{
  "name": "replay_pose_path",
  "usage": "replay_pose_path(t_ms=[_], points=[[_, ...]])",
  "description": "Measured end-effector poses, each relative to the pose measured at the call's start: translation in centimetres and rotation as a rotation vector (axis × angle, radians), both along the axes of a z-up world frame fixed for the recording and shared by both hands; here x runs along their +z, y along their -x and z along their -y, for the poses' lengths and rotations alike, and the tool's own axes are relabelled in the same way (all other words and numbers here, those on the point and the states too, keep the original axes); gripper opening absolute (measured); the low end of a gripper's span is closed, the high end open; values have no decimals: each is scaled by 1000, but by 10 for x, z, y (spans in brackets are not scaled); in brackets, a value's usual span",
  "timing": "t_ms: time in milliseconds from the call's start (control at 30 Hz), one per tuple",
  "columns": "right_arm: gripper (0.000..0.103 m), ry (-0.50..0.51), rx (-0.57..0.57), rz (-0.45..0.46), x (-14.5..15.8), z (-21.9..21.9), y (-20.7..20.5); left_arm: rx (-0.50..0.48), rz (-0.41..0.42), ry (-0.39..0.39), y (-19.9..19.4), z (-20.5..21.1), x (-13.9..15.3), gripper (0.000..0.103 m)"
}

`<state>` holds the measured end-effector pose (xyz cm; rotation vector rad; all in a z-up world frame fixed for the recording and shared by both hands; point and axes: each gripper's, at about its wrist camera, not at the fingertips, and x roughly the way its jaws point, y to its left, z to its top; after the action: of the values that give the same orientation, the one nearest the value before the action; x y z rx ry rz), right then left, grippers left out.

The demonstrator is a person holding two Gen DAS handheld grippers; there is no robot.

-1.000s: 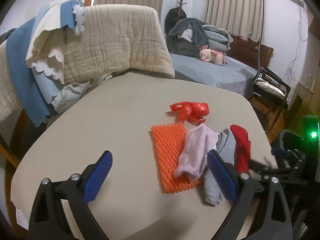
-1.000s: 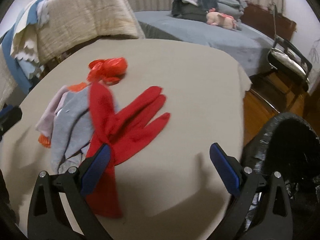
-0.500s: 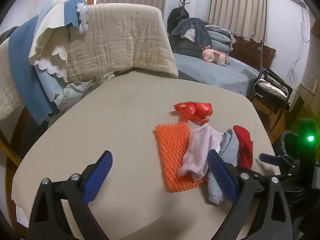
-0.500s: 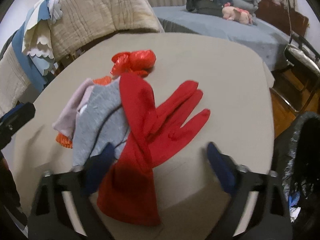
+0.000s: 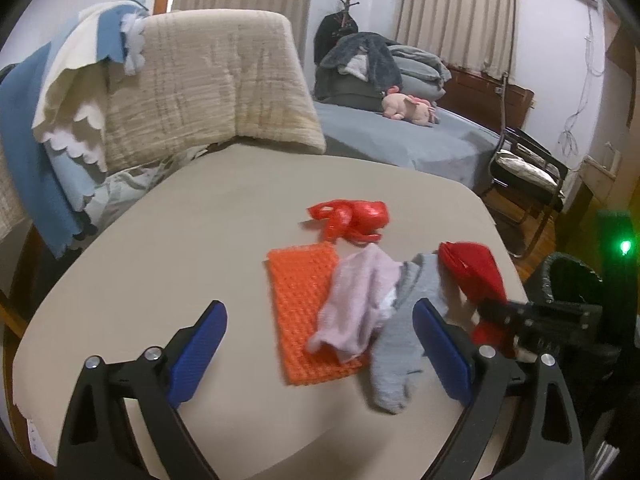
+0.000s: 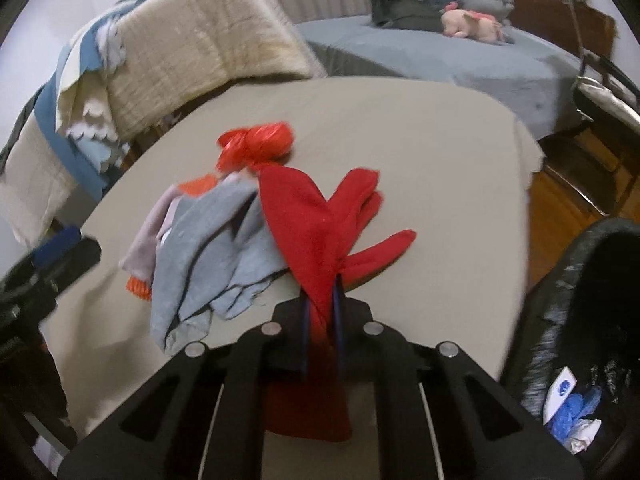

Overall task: Collect trash
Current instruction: 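Grasp the pink cloth with the left tool while the right tool holds the glove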

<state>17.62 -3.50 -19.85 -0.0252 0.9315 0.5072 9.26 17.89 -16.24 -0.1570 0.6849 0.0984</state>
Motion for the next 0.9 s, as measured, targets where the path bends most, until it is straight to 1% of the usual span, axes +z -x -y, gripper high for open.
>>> replay_pose_path(t_ms=[67,167,267,333,400,567,633,667,733,767,800,900], points=[[9,-7,-15,9,4,7,-3,-11,0,4,-4,6,-1,91],[9,-18,-31,20,8,14,-8,-21,-1,6,-10,12,-2,86],[9,-20,-37,22,8,18,-11,-21,-6,12,-19,13,-6,78],[9,-22,-37,20,7,18,-12,-19,-15,22,-26,11,-9,70],[9,-19,-31,23,6,16,-13,-19,-31,30,-36,9,-14,63],[9,-11,-12,27,4,12,-16,-39,-60,38,-50,10,-25,57],[9,-7,-7,28,3,10,-17,-47,-67,58,-53,8,-28,46],[9,-4,-5,29,3,9,-17,-55,-70,78,-55,8,-29,42],[9,-1,-2,29,3,8,-17,-73,-69,97,-56,8,-29,26],[9,-2,-1,29,3,8,-17,-86,-69,103,-58,8,-28,23],[9,-2,-2,29,3,8,-17,-91,-68,110,-58,8,-27,18],[9,-7,3,40,8,9,-16,-85,-59,124,-56,7,-24,12]])
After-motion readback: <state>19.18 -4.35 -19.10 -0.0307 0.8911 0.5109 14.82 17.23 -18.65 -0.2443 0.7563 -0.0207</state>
